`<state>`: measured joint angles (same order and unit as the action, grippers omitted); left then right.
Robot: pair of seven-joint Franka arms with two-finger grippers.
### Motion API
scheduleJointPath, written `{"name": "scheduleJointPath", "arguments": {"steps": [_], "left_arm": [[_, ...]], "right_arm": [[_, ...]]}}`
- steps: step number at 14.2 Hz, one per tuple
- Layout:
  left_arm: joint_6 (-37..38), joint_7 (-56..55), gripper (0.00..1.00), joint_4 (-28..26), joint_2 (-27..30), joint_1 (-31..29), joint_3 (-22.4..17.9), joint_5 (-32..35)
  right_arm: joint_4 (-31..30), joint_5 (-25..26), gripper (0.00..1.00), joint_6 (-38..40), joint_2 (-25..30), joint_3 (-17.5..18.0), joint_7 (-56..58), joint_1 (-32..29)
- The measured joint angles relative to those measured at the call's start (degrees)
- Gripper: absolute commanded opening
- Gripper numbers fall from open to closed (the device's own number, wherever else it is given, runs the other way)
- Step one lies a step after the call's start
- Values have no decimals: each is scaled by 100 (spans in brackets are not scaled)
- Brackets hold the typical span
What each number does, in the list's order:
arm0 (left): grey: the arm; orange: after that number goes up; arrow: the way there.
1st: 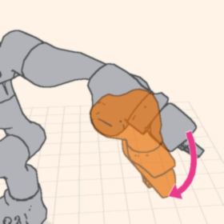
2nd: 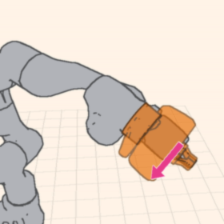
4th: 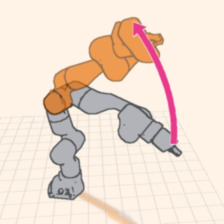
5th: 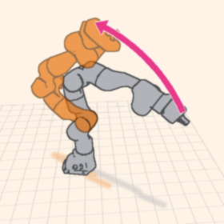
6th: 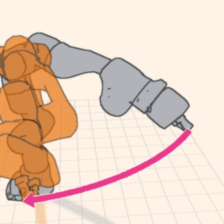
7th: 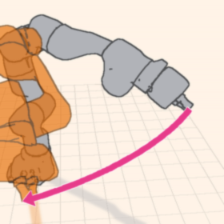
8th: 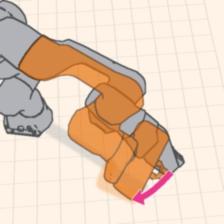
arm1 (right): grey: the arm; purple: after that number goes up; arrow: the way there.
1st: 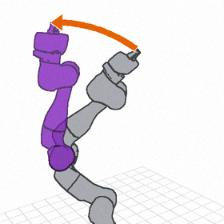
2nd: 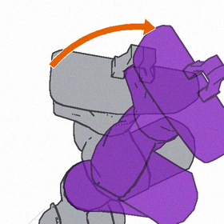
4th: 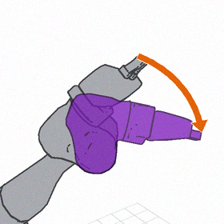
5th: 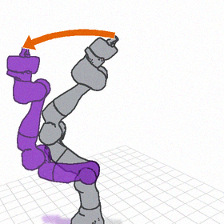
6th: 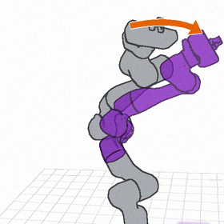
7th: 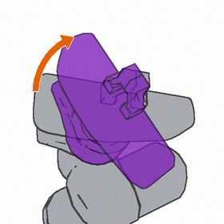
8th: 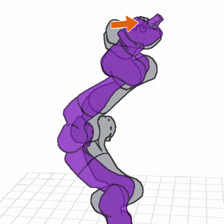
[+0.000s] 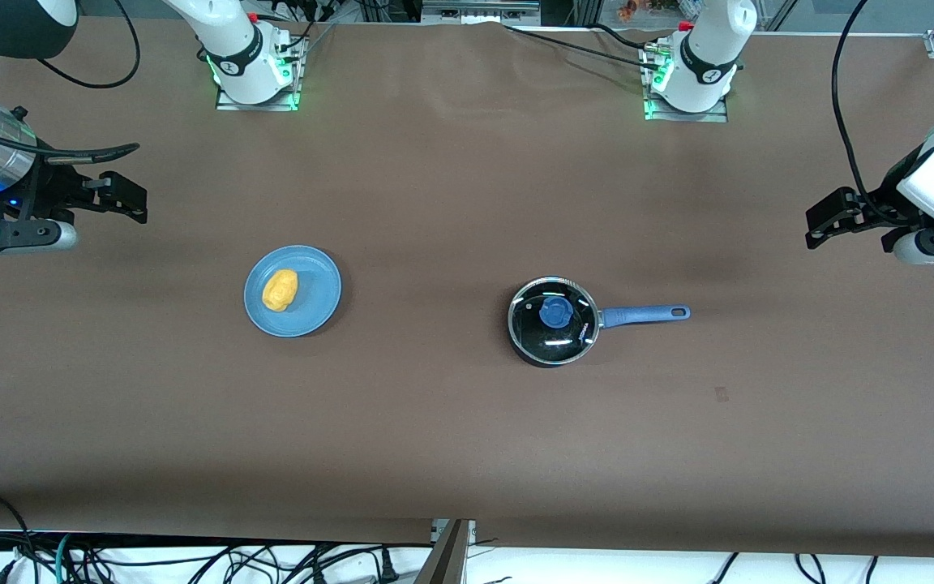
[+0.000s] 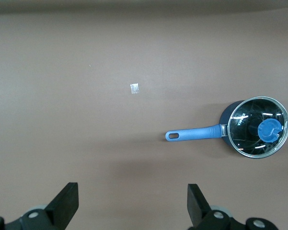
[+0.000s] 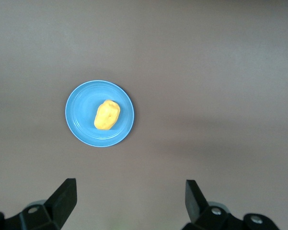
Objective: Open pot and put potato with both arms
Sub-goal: 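Move the left gripper over the glass lid's blue knob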
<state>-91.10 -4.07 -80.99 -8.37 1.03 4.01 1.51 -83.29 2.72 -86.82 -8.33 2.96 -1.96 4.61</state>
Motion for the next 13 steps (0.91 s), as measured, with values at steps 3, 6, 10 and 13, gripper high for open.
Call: {"name": "scheduleJointPath", "arguments": {"steps": [3, 6, 10, 13], "left_arm": [[0, 0, 100, 1, 0, 0, 0, -3], [0, -8, 100, 1, -1, 12, 14, -14], [0, -518, 100, 0, -41, 268, 80, -88], [0, -1340, 100, -1, -168, 705, 127, -102]], "right_arm": [[0, 0, 100, 0, 0, 0, 0, 0], [0, 0, 100, 0, 0, 0, 0, 0], [0, 0, 100, 0, 0, 0, 0, 0], [1, 0, 100, 0, 0, 0, 0, -1]]}}
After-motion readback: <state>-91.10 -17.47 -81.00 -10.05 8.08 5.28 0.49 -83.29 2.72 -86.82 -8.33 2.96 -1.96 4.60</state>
